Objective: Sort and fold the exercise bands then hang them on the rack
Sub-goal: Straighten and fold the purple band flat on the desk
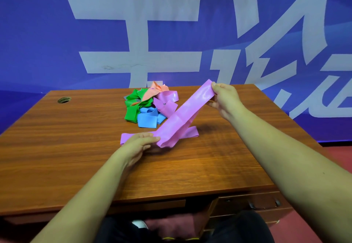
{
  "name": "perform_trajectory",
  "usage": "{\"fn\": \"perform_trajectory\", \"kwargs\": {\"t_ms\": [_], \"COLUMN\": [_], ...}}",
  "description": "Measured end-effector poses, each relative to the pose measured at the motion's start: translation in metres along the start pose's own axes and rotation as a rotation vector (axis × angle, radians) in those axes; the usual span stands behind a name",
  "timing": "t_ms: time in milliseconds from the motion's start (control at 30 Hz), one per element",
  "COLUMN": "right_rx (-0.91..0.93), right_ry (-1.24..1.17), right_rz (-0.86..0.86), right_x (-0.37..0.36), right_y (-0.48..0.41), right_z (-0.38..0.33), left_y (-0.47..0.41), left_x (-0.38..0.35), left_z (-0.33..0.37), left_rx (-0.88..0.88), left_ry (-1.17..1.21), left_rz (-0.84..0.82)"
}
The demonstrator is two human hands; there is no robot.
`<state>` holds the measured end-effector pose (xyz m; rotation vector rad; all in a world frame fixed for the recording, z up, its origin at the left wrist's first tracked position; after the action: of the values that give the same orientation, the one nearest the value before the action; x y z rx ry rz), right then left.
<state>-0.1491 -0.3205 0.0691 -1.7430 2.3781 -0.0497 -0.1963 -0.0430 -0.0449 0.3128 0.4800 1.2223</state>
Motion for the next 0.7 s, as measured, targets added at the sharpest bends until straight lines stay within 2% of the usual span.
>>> {"fn": "perform_trajectory", "kwargs": {"t_ms": [133, 233, 367, 467, 567, 700], "right_rx": [0.019, 0.017, -0.015, -0.073, -0.148, -0.223], "right_ry": [-0.014, -0.018, -0.014, -0.02, -0.041, -0.036], "right_rz": [-0.016, -0.001, 0.028, 0.018, 0.013, -0.013], "right_x": [-0.001, 0.001, 0.007, 0.01, 0.012, 0.013], "right_y": [0.002, 0.004, 0.008, 0.012, 0.016, 0.026], "right_z": [0.003, 0.007, 0.017, 0.027, 0.04, 0.056], "left_y": [0.005, 0.007, 0.007, 0.011, 0.017, 0.022], "left_x": [0.003, 0.008, 0.024, 0.038, 0.048, 0.056], "left_z": [-0.002, -0.005, -0.002, 0.003, 0.008, 0.015], "left_rx": [0.087, 0.116, -0.005, -0.095, -0.138, -0.082], "left_ry": [0.23, 0.196, 0.185, 0.138, 0.152, 0.206], "left_rz": [-0.135, -0.034, 0.187, 0.281, 0.315, 0.24]}}
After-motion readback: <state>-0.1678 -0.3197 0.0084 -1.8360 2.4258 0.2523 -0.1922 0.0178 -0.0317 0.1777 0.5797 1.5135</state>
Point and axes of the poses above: each hand's wrist, its own y-axis away from the middle knuckle, its own x-axis out of the back of the hand, z = x × y, the point moved 2 cm from there along -y, towards the middle knuckle, and after that the axes turned 12 degrees about x, right-handed, at the moved point
